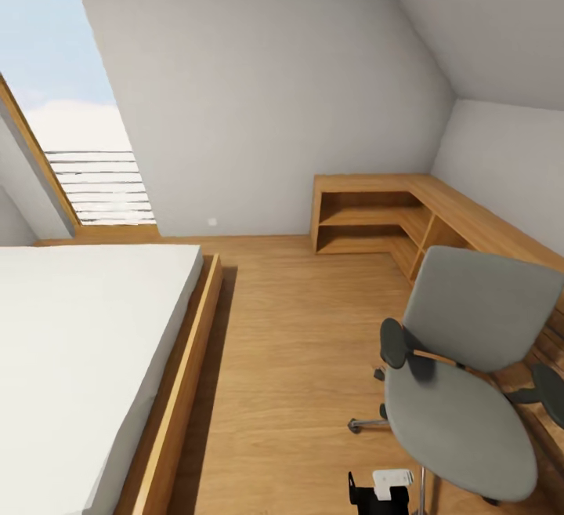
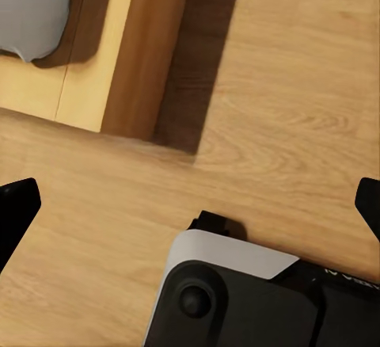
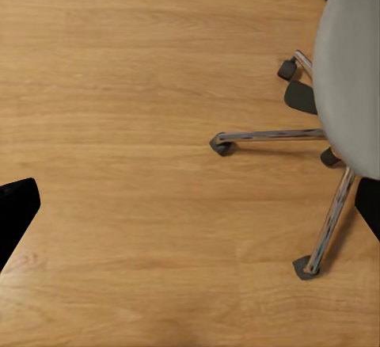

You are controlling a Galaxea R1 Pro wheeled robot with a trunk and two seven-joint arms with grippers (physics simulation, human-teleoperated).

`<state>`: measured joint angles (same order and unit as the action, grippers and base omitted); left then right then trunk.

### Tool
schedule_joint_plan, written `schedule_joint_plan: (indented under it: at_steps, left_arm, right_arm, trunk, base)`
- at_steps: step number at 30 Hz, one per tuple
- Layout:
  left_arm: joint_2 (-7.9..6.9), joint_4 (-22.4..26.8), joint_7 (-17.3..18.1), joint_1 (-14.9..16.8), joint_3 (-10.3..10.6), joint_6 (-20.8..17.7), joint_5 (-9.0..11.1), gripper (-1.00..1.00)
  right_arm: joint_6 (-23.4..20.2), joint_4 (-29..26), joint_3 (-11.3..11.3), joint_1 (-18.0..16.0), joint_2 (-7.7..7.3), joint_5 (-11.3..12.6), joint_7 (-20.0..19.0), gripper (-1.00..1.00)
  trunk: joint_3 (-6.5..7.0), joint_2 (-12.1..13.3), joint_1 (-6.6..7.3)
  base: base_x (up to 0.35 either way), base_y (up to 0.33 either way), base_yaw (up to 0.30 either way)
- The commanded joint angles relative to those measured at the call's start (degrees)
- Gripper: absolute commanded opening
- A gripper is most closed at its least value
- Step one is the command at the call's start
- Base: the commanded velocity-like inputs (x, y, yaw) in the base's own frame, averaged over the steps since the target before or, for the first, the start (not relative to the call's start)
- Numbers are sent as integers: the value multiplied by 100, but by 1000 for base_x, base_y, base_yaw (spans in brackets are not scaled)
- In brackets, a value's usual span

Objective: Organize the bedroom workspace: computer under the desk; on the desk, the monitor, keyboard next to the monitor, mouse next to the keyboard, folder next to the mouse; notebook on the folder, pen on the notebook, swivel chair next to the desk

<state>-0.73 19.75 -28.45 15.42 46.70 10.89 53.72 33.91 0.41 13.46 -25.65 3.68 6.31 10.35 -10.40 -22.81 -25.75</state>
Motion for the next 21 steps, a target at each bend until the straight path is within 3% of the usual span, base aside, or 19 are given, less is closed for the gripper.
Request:
schedule_joint_plan:
  at_steps: [1, 5, 16, 21]
  left_arm:
    - [-8, 11, -29, 5, 49, 27, 61, 100]
    - [-6, 11, -29, 5, 49, 29, 52, 100]
    - [-6, 11, -29, 5, 52, 36, 43, 100]
    - [-6, 11, -29, 5, 50, 36, 47, 100]
  right_arm:
    - [23, 7, 52, -5, -1, 62, 11, 100]
    - [26, 31, 52, -5, -10, 53, 11, 100]
    - [28, 40, 45, -6, -95, 69, 11, 100]
    - [28, 39, 49, -9, -126, 56, 11, 100]
  trunk:
    - [-10, -11, -3]
    - [-6, -11, -3]
    - [-4, -11, -3]
    - [-4, -11, -3]
  base:
    - [6, 0, 2]
    - [89, 0, 1]
    - [271, 0, 0]
    - [129, 6, 0]
